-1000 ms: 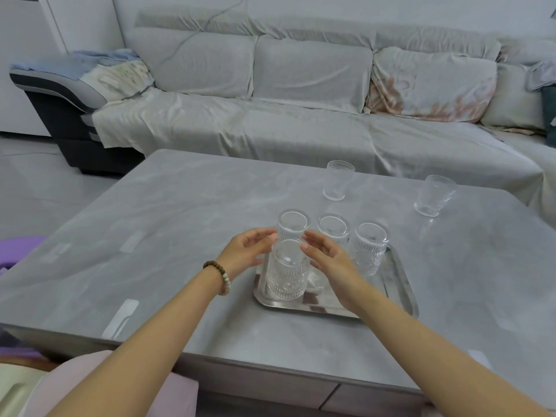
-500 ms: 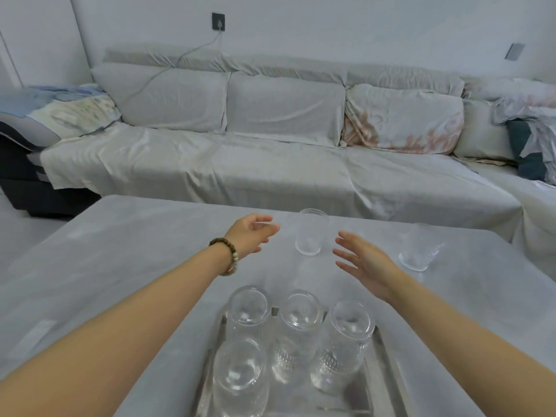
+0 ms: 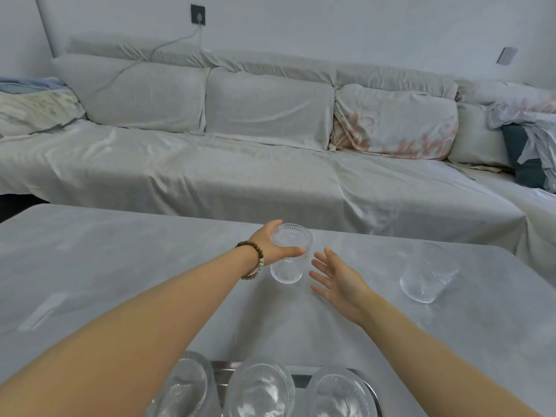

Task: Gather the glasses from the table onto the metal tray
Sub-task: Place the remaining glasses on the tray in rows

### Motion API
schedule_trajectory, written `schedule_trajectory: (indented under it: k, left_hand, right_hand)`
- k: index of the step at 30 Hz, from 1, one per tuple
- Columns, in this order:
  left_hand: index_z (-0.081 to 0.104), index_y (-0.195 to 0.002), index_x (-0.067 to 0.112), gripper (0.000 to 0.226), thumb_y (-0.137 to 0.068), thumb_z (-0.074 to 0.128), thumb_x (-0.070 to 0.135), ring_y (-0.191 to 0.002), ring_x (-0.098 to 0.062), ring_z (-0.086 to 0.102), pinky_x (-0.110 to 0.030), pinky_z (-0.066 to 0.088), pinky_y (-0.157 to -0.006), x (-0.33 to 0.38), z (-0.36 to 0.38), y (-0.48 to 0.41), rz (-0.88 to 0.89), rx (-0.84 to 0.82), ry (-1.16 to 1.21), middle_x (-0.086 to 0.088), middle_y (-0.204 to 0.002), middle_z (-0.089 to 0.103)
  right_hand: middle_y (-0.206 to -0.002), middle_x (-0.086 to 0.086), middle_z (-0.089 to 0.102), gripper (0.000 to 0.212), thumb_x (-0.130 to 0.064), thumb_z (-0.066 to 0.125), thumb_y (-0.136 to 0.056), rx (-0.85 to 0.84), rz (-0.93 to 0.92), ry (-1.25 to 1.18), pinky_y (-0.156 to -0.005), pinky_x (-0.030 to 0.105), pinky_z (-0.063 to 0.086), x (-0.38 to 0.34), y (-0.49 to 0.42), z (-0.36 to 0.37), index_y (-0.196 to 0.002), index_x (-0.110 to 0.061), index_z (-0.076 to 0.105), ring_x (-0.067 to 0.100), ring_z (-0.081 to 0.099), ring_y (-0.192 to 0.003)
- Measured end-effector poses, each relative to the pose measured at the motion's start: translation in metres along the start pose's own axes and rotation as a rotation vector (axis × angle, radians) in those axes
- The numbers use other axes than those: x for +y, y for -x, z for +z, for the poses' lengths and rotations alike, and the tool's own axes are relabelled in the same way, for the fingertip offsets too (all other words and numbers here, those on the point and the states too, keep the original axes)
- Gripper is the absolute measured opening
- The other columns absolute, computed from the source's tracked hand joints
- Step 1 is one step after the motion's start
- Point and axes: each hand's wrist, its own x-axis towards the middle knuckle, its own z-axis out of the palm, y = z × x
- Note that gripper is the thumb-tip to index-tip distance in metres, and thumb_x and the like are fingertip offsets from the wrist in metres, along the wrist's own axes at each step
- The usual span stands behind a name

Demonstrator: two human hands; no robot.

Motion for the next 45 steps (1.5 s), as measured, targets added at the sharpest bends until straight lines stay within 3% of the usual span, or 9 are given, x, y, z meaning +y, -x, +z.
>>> schedule_trajectory:
  k: [8, 12, 18, 24, 28, 33, 39, 42, 45]
  left_hand:
    - [0.039, -0.136, 0.024, 0.093, -0.057, 0.080, 0.050, -0.120, -0.019, 0.050, -0.036, 0.043, -0.101, -0.002, -0.005, 0.006, 0.064, 0.097, 0.026, 0.003, -0.136, 0.046]
    - [0.044, -0.132, 0.025, 0.083, -0.060, 0.079, 0.047, -0.111, -0.012, 0.052, -0.030, 0.056, -0.079, 0.022, -0.018, 0.048, 0.122, 0.113, 0.260, 0.010, -0.124, 0.046]
    - [0.054, -0.123, 0.026, 0.080, -0.051, 0.078, 0.050, -0.109, -0.013, 0.062, -0.033, 0.058, -0.078, 0.063, -0.045, 0.136, 0.227, 0.021, 0.554, 0.004, -0.126, 0.060]
    - [0.058, -0.116, 0.026, 0.072, -0.053, 0.081, 0.053, -0.101, -0.015, 0.068, -0.031, 0.058, -0.071, 0.074, -0.070, 0.214, 0.249, 0.023, 0.609, 0.003, -0.113, 0.069]
    - [0.057, -0.113, 0.024, 0.074, -0.049, 0.080, 0.053, -0.092, -0.005, 0.069, -0.028, 0.057, -0.068, 0.066, -0.076, 0.252, 0.233, 0.021, 0.636, 0.005, -0.106, 0.069]
    - [0.055, -0.111, 0.028, 0.063, -0.057, 0.069, 0.058, -0.092, 0.009, 0.063, -0.023, 0.056, -0.073, 0.039, -0.078, 0.289, 0.232, -0.002, 0.429, 0.019, -0.093, 0.070]
    - [0.045, -0.133, 0.023, 0.044, -0.095, 0.034, 0.042, -0.122, -0.005, 0.046, -0.017, 0.032, -0.100, -0.013, -0.064, 0.309, 0.218, 0.006, 0.156, 0.007, -0.133, 0.051]
    - [0.036, -0.139, 0.026, 0.052, -0.094, 0.025, 0.049, -0.132, 0.000, 0.029, -0.017, 0.017, -0.105, -0.040, -0.053, 0.319, 0.262, 0.062, -0.209, 0.010, -0.143, 0.038]
    - [0.026, -0.144, 0.027, 0.057, -0.093, 0.019, 0.051, -0.138, -0.002, 0.014, -0.021, 0.007, -0.113, -0.059, -0.040, 0.321, 0.229, 0.064, -0.338, 0.009, -0.153, 0.024]
  right_hand:
    - [-0.152, -0.001, 0.037, 0.058, -0.042, 0.046, -0.095, -0.038, -0.069, 0.005, -0.104, 0.037, 0.037, 0.000, 0.010, 0.004, -0.146, -0.019, 0.034, 0.021, 0.040, -0.136]
    - [-0.135, -0.012, 0.052, 0.050, -0.043, 0.046, -0.095, -0.087, -0.163, -0.018, -0.106, 0.035, 0.037, -0.016, 0.038, 0.014, -0.141, -0.022, 0.041, 0.013, 0.051, -0.121]
    - [-0.128, -0.001, 0.066, 0.049, -0.049, 0.054, -0.086, -0.290, -0.205, -0.074, -0.097, 0.035, 0.047, -0.045, 0.118, 0.038, -0.128, -0.024, 0.059, 0.016, 0.062, -0.117]
    - [-0.130, 0.013, 0.062, 0.049, -0.022, 0.064, -0.084, -0.431, -0.182, -0.133, -0.104, 0.045, 0.045, -0.042, 0.197, 0.050, -0.131, -0.012, 0.056, 0.027, 0.061, -0.115]
    - [-0.124, 0.011, 0.067, 0.046, -0.026, 0.066, -0.078, -0.366, -0.249, -0.071, -0.095, 0.039, 0.053, -0.033, 0.234, 0.064, -0.121, -0.012, 0.062, 0.023, 0.066, -0.106]
    - [-0.116, 0.012, 0.071, 0.060, -0.031, 0.072, -0.070, -0.234, -0.293, 0.035, -0.086, 0.037, 0.058, -0.017, 0.268, 0.068, -0.124, -0.007, 0.058, 0.027, 0.068, -0.105]
    - [-0.101, -0.002, 0.076, 0.084, -0.047, 0.082, -0.044, -0.052, -0.376, 0.264, -0.070, 0.029, 0.059, -0.005, 0.293, 0.061, -0.119, -0.019, 0.057, 0.009, 0.072, -0.091]
    - [-0.109, -0.004, 0.069, 0.077, -0.049, 0.083, -0.049, 0.043, -0.422, 0.446, -0.060, 0.019, 0.054, 0.002, 0.298, 0.057, -0.117, -0.023, 0.057, 0.004, 0.071, -0.085]
    - [-0.108, -0.008, 0.067, 0.065, -0.048, 0.085, -0.056, 0.090, -0.452, 0.583, -0.063, 0.016, 0.050, 0.018, 0.298, 0.051, -0.112, -0.028, 0.060, 0.000, 0.067, -0.080]
